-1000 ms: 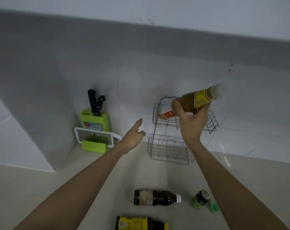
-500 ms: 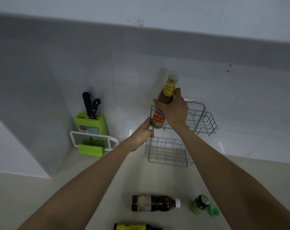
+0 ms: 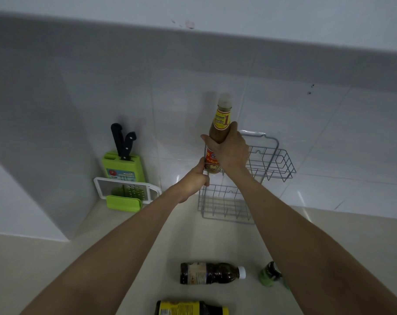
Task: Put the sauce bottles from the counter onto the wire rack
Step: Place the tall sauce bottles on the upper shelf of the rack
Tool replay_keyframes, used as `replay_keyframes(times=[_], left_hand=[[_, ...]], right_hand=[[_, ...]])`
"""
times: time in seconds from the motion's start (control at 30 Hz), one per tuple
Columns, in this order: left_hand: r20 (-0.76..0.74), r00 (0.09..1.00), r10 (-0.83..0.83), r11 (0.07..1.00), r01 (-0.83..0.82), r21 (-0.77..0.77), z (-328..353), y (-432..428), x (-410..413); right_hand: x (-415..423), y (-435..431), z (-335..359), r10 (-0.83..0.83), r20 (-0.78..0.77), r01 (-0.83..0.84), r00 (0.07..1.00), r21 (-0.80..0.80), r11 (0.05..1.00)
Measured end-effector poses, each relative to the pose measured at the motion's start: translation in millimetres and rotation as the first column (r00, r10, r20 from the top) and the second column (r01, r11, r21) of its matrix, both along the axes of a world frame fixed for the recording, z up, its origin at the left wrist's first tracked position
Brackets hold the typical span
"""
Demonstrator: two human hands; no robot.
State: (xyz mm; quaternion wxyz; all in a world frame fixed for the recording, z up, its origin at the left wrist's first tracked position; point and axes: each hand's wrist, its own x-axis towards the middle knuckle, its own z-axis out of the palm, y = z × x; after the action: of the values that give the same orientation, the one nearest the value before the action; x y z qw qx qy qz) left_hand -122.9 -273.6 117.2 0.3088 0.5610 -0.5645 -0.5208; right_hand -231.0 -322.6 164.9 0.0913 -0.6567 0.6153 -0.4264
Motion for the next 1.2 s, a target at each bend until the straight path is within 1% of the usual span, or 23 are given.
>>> replay_keyframes(times=[0.2, 0.27, 0.3, 0.37, 0.4, 0.43, 0.47, 0.5, 0.53, 0.6, 0.63, 0.67, 0.7, 0.73, 0.8, 0.9, 0.93, 1.0, 1.07, 1.1, 1.13, 1.17, 1.2], left_hand=[[0.030, 1.000, -0.001, 1.000, 0.002, -0.025, -1, 0, 0], [0.018, 1.000, 0.002, 0.999, -0.001, -0.039, -1, 2, 1], [0.008, 1.000, 0.016, 0.999, -0.016, -0.041, -3, 5, 2], [0.054, 0.995, 0.083, 0.996, -0.081, -0.036, -13, 13, 8], [0.106, 0.987, 0.122, 0.992, -0.119, -0.035, -21, 18, 12], [0.157, 0.975, 0.155, 0.988, -0.152, -0.033, -32, 26, 15], [0.207, 0.963, 0.173, 0.985, -0.172, -0.021, -44, 33, 19], [0.254, 0.952, 0.171, 0.984, -0.179, 0.009, -57, 42, 22], [0.294, 0.944, 0.150, 0.983, -0.176, 0.061, -71, 52, 24], [0.348, 0.935, 0.074, 0.975, -0.142, 0.174, -96, 71, 27], [0.364, 0.931, 0.034, 0.968, -0.122, 0.221, -106, 80, 27], [0.373, 0.928, 0.001, 0.960, -0.105, 0.260, -114, 87, 27], [0.376, 0.926, -0.029, 0.950, -0.091, 0.299, -120, 92, 27], [0.376, 0.925, -0.056, 0.939, -0.079, 0.335, -125, 97, 28], [0.374, 0.923, -0.095, 0.921, -0.061, 0.385, -133, 103, 30], [0.384, 0.919, -0.085, 0.918, -0.078, 0.389, -139, 106, 33], [0.390, 0.918, -0.075, 0.919, -0.088, 0.383, -140, 106, 33], [0.390, 0.919, -0.062, 0.922, -0.096, 0.374, -141, 104, 33], [0.385, 0.922, -0.052, 0.920, -0.105, 0.376, -143, 105, 34], [0.383, 0.923, -0.044, 0.919, -0.113, 0.377, -144, 105, 35], [0.383, 0.923, -0.034, 0.918, -0.122, 0.377, -146, 105, 36], [0.383, 0.923, -0.024, 0.917, -0.133, 0.376, -147, 105, 37], [0.384, 0.923, -0.014, 0.916, -0.143, 0.376, -149, 105, 38]], right_hand=[[-4, 5, 5, 0.064, 0.005, -0.064, 0.998, 0.114, 0.991], [-6, 15, 2, 0.044, 0.019, -0.046, 0.999, 0.129, 0.991], [-10, 23, -3, 0.005, 0.024, -0.006, 1.000, 0.057, 0.998], [-21, 45, -23, -0.034, 0.044, 0.042, 0.998, -0.210, 0.977], [-28, 58, -36, 0.017, 0.017, -0.012, 1.000, -0.293, 0.956], [-36, 70, -53, 0.116, -0.061, -0.129, 0.991, -0.277, 0.952], [-46, 81, -70, 0.249, -0.158, -0.273, 0.956, -0.157, 0.949], [-56, 90, -90, 0.390, -0.235, -0.388, 0.890, 0.055, 0.920], [-68, 99, -111, 0.517, -0.263, -0.439, 0.815, 0.303, 0.846], [-88, 114, -148, 0.705, -0.206, -0.377, 0.679, 0.725, 0.576], [-95, 122, -165, 0.767, -0.183, -0.298, 0.616, 0.846, 0.441], [-100, 129, -179, 0.808, -0.176, -0.226, 0.562, 0.907, 0.355], [-104, 136, -191, 0.824, -0.186, -0.181, 0.535, 0.928, 0.327], [-105, 142, -200, 0.822, -0.209, -0.161, 0.530, 0.927, 0.339], [-105, 146, -208, 0.811, -0.279, -0.152, 0.514, 0.901, 0.407], [-104, 140, -208, 0.788, -0.426, -0.163, 0.445, 0.826, 0.539], [-103, 138, -210, 0.768, -0.458, -0.177, 0.447, 0.797, 0.578], [-100, 137, -211, 0.708, -0.469, -0.188, 0.528, 0.749, 0.636], [-93, 138, -215, 0.569, -0.443, -0.125, 0.693, 0.703, 0.700], [-88, 137, -216, 0.434, -0.409, -0.046, 0.803, 0.684, 0.728], [-83, 137, -216, 0.241, -0.313, 0.050, 0.919, 0.696, 0.716], [-77, 136, -212, 0.015, -0.152, 0.108, 0.988, 0.764, 0.636], [-72, 137, -210, -0.200, 0.024, 0.079, 0.979, 0.868, 0.490]])
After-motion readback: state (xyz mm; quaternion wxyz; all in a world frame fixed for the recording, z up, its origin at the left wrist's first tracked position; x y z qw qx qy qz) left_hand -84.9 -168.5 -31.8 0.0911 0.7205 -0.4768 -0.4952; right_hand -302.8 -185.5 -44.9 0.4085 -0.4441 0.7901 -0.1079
